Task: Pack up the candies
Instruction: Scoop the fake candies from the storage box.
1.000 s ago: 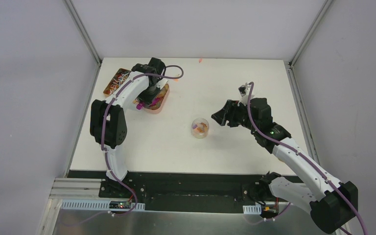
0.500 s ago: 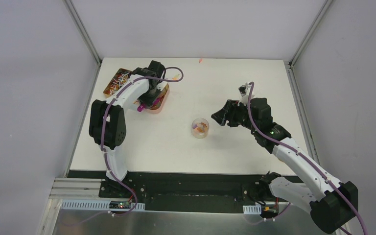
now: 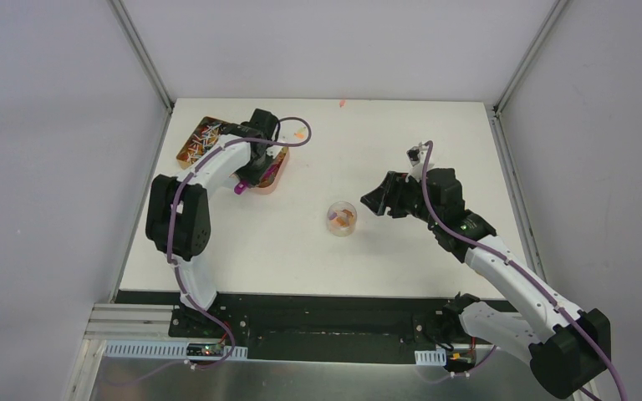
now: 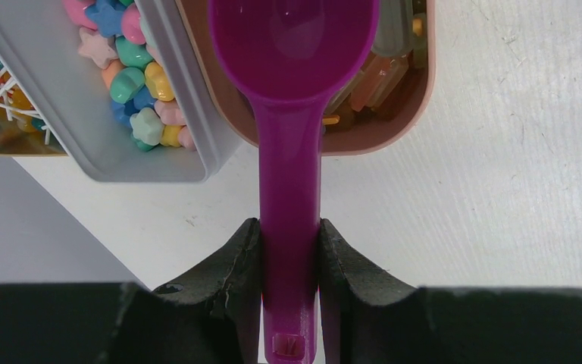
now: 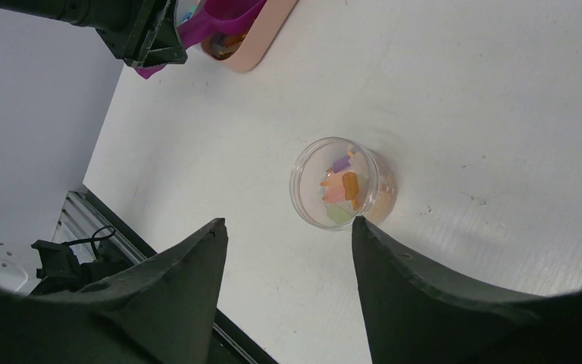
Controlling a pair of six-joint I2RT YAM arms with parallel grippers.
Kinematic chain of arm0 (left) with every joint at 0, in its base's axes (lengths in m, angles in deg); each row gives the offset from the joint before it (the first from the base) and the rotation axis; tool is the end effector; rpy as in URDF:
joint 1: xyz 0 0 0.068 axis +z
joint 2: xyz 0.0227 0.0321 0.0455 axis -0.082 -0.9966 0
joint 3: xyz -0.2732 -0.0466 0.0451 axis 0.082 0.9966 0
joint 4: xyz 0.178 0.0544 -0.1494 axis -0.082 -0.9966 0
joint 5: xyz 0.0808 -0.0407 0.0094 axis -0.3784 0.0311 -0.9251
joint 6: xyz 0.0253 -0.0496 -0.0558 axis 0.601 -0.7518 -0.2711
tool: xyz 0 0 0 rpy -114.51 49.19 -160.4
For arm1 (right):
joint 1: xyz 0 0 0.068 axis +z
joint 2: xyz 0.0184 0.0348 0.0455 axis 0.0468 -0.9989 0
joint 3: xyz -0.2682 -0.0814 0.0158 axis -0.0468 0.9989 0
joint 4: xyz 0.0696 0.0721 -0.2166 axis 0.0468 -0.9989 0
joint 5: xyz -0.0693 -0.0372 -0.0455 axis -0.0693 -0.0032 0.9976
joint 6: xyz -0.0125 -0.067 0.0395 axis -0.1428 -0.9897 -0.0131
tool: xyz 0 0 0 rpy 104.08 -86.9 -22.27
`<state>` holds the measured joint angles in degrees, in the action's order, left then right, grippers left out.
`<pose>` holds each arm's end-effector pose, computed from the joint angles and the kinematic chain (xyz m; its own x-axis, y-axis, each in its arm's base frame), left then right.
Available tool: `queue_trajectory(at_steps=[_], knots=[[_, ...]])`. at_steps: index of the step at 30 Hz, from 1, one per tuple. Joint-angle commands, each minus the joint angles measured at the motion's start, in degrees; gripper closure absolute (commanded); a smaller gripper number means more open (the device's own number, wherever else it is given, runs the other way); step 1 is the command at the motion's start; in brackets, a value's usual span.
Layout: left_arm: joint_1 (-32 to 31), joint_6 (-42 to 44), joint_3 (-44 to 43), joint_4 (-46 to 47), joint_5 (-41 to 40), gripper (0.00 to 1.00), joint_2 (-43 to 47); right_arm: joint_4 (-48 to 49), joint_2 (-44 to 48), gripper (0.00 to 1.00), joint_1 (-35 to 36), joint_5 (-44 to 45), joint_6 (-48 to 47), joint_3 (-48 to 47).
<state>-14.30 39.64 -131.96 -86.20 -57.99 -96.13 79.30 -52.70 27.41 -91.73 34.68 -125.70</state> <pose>0.3481 -0.1033 0.2223 -0.7854 0.5799 -0.2165 0.5106 0.8047 0.3031 0.1867 0.1254 0.2893 -0.6167 0.1681 -0.7691 -0.4242 0.7520 0.5045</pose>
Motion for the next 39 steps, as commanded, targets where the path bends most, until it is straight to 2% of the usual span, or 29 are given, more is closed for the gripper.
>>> queue_trajectory(at_steps=[1,10,16,34,39], knots=[[0.9,0.7,1.5,1.9,-0.2,1.0,3.6,2.8,1.1,0.36,-0.1,0.4,0.4,-0.3],[1.1,1.1,2.4,4.5,-1.5,1.0,3.8,3.2,1.0,0.36,-0.1,0.3,0.6,-0.1],[1.1,1.3,5.9,7.2,-1.9,1.0,5.5,3.2,1.2,0.36,-0.1,0.5,0.4,-0.2],[1.8,3.5,16.9,18.3,-1.0,1.0,16.2,2.5,1.6,0.35,-0.1,1.1,-0.9,-0.1],[1.7,5.0,19.0,20.3,1.9,1.0,20.7,2.3,1.8,0.35,-0.1,1.2,-1.5,-0.1]])
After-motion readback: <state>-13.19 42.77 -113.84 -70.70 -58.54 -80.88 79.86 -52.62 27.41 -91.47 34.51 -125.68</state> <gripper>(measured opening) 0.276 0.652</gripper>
